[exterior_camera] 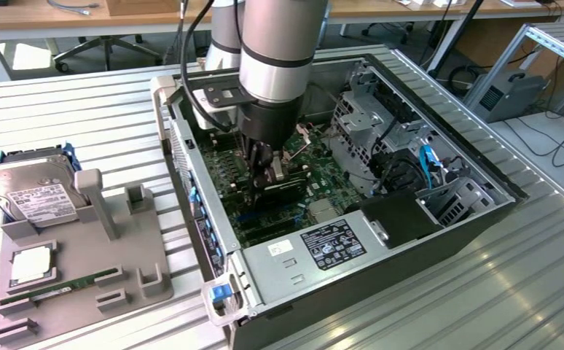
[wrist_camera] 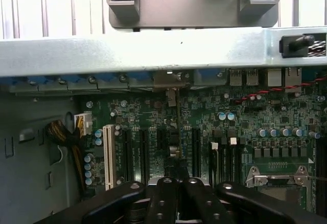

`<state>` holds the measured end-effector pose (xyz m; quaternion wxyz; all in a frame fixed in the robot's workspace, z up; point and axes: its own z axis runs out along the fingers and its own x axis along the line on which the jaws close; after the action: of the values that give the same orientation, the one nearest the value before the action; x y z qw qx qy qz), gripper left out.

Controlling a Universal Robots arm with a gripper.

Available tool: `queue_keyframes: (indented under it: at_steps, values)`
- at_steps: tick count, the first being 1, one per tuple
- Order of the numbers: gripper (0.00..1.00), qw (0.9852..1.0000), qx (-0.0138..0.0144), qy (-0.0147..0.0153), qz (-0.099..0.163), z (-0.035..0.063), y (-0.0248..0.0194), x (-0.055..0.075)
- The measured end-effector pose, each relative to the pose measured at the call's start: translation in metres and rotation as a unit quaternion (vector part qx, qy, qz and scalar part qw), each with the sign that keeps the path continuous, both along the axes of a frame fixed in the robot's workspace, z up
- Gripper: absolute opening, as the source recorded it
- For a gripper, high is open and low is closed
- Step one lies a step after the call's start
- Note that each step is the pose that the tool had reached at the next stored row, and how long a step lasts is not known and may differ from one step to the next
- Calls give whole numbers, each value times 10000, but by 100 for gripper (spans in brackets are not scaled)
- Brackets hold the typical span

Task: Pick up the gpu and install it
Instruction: 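Press down on the gpu until it lock into place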

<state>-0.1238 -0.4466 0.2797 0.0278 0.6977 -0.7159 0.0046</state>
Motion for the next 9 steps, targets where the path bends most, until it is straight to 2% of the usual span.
queue_keyframes:
  at_steps: [3,9]
  values:
    - [11,10000,-1,1,1,1,14,0]
    - [11,10000,3,0,0,-13,15,-12]
